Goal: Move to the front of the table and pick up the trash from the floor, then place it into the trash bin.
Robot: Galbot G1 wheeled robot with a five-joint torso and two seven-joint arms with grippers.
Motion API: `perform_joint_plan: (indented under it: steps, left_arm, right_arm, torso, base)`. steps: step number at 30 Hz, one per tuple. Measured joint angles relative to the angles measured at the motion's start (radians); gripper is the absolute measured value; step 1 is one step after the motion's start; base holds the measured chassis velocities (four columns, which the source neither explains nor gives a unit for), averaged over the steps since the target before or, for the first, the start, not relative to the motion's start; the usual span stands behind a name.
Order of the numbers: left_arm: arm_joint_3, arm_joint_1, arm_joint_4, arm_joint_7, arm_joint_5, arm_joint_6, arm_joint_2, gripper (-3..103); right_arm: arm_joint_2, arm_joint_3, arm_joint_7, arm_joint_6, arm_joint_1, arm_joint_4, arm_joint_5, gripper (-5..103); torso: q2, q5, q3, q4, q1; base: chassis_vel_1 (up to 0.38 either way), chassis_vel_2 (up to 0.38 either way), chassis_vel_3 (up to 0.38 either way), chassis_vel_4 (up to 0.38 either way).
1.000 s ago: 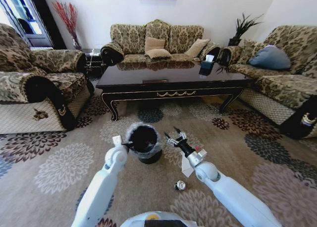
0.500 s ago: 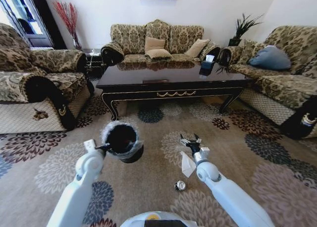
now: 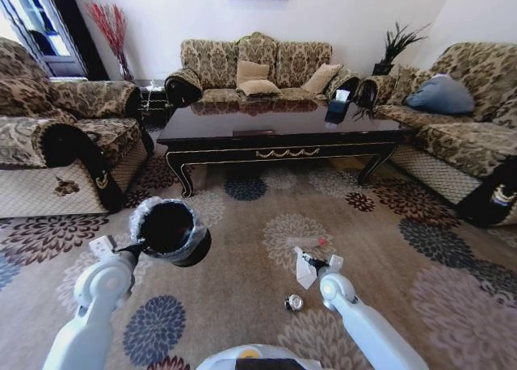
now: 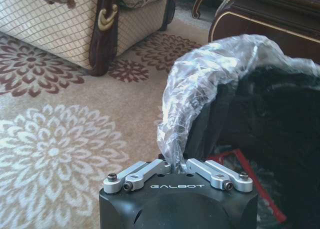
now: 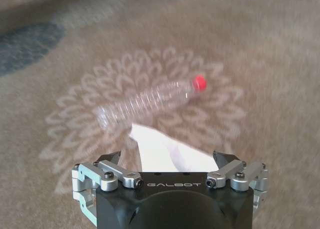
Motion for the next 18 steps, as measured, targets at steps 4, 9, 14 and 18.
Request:
perform_joint_plan:
  steps: [4,9,14,18]
  left_arm:
    - [-0.026,0.04,-0.035,-0.001,-0.006,0.0,-0.015,2]
    - [-0.037,0.07,-0.063,-0.001,-0.003,0.0,-0.032,2]
    - [-0.038,0.085,-0.073,0.002,0.012,0.0,-0.048,2]
    - [-0.041,0.09,-0.078,0.004,0.013,0.0,-0.051,2]
  right_arm:
    - [0.051,0.001,-0.067,0.011,0.048,-0.116,-0.033,100]
    - [0.091,-0.005,-0.161,0.068,0.091,-0.222,-0.068,100]
    - [0.11,-0.02,-0.33,0.162,0.114,-0.343,-0.141,100]
    - [0.125,-0.041,-0.365,0.187,0.137,-0.423,-0.21,100]
  torso:
    - [0.0,-0.0002,0.0,-0.0001,0.0]
    - [0.0,-0.0002,0.0,0.0001,0.0]
    - [0.0,-0.0002,0.0,-0.0004,0.0]
    - [0.0,-0.0002,0.0,-0.0003,0.0]
  base:
    - [0.0,0.0,0.0,0.0]
    - [0.0,0.0,0.0,0.0]
    - [0.0,0.0,0.0,0.0]
    - [0.0,0.0,0.0,0.0]
